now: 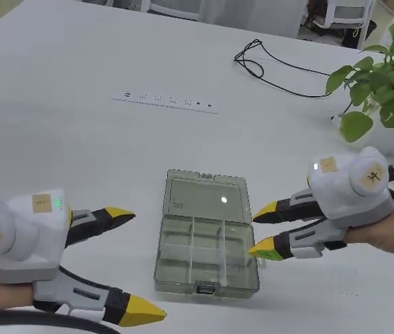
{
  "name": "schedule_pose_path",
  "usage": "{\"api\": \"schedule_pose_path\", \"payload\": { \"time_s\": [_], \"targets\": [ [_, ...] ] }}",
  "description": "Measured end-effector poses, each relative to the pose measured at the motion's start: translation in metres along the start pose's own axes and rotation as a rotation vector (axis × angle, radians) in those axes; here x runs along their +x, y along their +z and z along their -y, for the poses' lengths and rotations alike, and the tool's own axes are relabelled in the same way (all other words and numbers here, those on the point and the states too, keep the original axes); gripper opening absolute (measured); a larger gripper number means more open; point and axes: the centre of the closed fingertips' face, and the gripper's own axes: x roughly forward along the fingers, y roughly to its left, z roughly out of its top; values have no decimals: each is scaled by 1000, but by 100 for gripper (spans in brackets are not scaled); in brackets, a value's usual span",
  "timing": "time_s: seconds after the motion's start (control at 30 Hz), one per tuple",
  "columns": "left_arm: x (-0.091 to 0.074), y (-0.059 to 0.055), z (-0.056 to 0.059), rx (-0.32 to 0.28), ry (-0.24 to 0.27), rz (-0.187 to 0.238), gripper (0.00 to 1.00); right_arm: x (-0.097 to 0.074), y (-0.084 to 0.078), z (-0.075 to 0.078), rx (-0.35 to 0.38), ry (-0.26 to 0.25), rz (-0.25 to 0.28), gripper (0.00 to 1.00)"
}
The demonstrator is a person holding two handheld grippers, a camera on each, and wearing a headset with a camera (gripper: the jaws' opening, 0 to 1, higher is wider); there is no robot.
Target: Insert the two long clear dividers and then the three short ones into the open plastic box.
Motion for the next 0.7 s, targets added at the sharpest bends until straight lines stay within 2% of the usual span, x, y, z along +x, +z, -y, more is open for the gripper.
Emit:
{"api": "schedule_pose_path", "payload": {
  "time_s": [0.43,0.7],
  "targets": [
    [-2,1,0,4,1,-5,100,-24,-34,5,19,-22,-46,45],
    [-1,2,0,6,-2,-7,100,-40,-68,12,27,-37,-103,48]
  ]
}}
